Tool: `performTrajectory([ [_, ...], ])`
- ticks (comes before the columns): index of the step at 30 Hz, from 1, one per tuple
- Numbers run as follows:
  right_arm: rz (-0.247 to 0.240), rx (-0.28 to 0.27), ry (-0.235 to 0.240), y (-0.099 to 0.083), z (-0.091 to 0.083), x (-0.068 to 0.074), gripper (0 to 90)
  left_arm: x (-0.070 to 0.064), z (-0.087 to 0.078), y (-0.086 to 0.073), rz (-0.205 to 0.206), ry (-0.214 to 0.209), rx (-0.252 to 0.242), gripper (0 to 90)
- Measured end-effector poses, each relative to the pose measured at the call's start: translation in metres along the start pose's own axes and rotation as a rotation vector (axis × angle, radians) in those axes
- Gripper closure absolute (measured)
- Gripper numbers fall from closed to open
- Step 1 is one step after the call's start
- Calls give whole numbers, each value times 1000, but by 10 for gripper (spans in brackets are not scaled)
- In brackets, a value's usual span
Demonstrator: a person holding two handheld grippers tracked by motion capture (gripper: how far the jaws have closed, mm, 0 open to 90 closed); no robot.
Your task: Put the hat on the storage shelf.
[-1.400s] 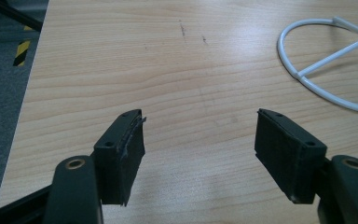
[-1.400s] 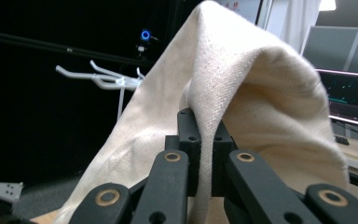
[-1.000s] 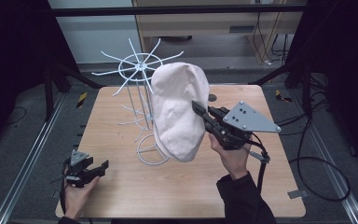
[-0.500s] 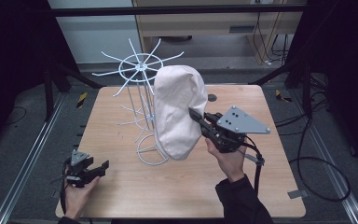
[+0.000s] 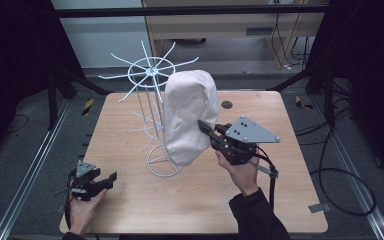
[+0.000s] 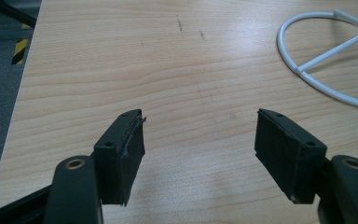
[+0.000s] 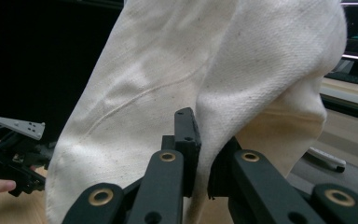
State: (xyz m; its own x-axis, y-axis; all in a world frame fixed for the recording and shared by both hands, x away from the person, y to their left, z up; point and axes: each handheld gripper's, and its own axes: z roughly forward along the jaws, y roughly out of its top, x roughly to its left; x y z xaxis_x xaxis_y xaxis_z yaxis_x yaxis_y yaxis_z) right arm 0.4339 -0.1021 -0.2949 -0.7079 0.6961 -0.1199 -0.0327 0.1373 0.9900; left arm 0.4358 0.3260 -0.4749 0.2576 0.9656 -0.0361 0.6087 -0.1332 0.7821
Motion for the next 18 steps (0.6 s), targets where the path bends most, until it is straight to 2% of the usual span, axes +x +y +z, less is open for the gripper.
performTrajectory([
  [7,0,13,-10,-3,2,2,750,0,0,0,2,-2,2,324],
  [8,5,15,-11,-3,1,2,687,0,0,0,3,-3,0,324],
  [9,5,15,-11,-3,1,2,687,0,0,0,3,-3,0,324],
  [10,8,16,-16,-4,0,3,637,0,0,0,2,-3,-2,324],
  [13,1,7,-43,-5,-6,4,524,0,0,0,0,-2,-4,324],
  [14,7,2,-59,-6,-10,3,459,0,0,0,0,-1,-2,323],
  [15,7,2,-59,-6,-10,3,459,0,0,0,0,-1,-2,324],
  [16,29,5,-65,-9,-14,2,401,0,0,0,3,-2,0,323],
  [18,38,6,-64,-11,-16,1,379,0,0,0,4,-2,-1,323],
])
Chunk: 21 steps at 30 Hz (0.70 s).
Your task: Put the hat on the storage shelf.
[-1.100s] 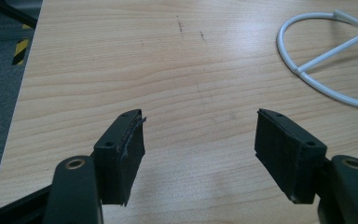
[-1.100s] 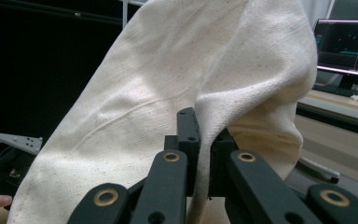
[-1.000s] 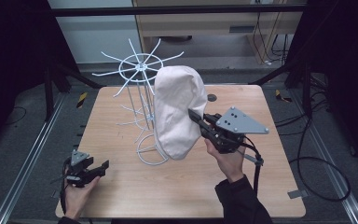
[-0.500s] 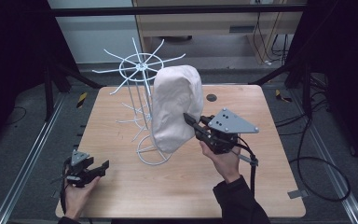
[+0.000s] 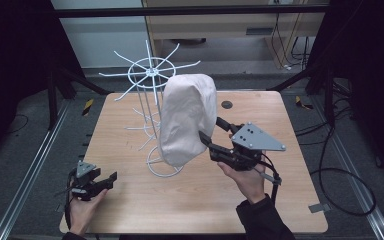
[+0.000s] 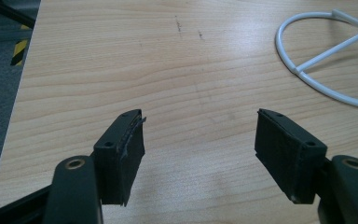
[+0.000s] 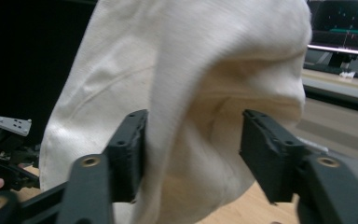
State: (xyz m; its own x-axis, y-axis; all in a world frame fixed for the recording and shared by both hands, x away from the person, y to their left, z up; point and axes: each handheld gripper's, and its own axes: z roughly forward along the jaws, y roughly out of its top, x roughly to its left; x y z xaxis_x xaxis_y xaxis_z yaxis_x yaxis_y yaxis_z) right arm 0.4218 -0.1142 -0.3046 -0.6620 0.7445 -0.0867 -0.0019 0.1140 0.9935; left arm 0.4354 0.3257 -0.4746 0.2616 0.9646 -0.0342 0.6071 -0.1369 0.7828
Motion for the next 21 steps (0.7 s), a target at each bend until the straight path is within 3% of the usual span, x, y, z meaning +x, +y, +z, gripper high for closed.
performTrajectory([
  [6,41,19,12,-15,-16,-4,282,0,0,0,-1,1,0,323],
  [13,61,27,-7,-30,-29,-9,248,0,-1,0,-2,1,-1,323],
  [17,82,79,-42,-50,-38,-17,240,0,0,0,-2,-2,0,323],
  [18,90,117,-61,-61,-41,-23,232,0,0,0,-2,-2,0,323],
  [21,98,160,-105,-78,-46,-33,216,1,-1,0,-9,-7,-5,325],
])
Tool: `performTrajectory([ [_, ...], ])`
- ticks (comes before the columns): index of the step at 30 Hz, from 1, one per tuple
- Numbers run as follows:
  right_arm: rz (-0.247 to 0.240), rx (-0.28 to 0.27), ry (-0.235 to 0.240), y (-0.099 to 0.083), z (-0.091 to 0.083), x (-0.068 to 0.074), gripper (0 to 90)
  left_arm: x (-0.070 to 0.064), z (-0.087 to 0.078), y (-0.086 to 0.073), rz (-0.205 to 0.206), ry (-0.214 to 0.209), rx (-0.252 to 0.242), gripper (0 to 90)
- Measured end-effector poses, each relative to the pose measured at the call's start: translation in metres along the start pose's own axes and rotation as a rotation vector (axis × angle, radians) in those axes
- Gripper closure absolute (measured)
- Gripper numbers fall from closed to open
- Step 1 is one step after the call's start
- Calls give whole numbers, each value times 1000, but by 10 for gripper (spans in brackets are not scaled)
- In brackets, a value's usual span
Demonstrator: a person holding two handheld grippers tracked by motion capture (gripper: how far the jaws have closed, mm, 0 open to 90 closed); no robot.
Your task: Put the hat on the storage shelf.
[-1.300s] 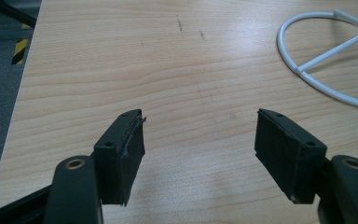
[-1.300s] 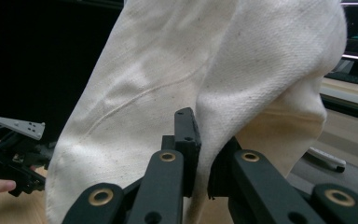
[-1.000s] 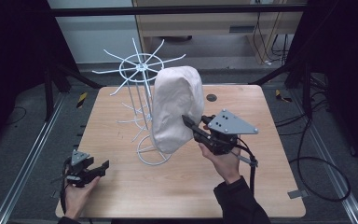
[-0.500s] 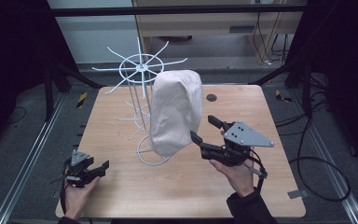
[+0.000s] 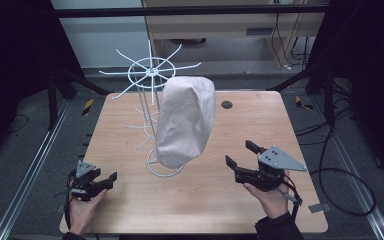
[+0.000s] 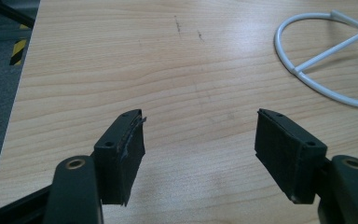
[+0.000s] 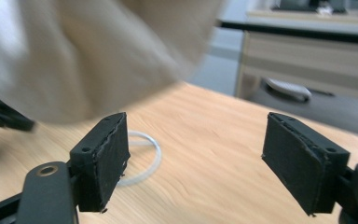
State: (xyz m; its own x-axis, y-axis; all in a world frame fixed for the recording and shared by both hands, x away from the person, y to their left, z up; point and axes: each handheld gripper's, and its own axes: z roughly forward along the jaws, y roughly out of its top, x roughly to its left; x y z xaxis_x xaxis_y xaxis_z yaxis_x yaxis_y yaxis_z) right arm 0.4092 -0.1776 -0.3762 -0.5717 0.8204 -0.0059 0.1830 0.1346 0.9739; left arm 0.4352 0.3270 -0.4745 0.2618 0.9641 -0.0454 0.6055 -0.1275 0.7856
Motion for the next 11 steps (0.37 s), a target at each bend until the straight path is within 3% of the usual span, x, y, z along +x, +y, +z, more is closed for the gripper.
performTrajectory([
  [4,16,33,-44,-18,0,-13,199,1,3,-1,-7,-7,19,331],
  [5,25,71,-73,-31,2,-21,187,0,2,0,-2,-13,13,332],
  [6,25,71,-73,-31,2,-21,187,0,2,0,-2,-13,13,334],
  [9,42,172,-129,-62,10,-37,163,1,3,0,-6,-16,15,334],
  [11,49,195,-140,-70,12,-41,163,3,4,0,-12,-16,23,334],
])
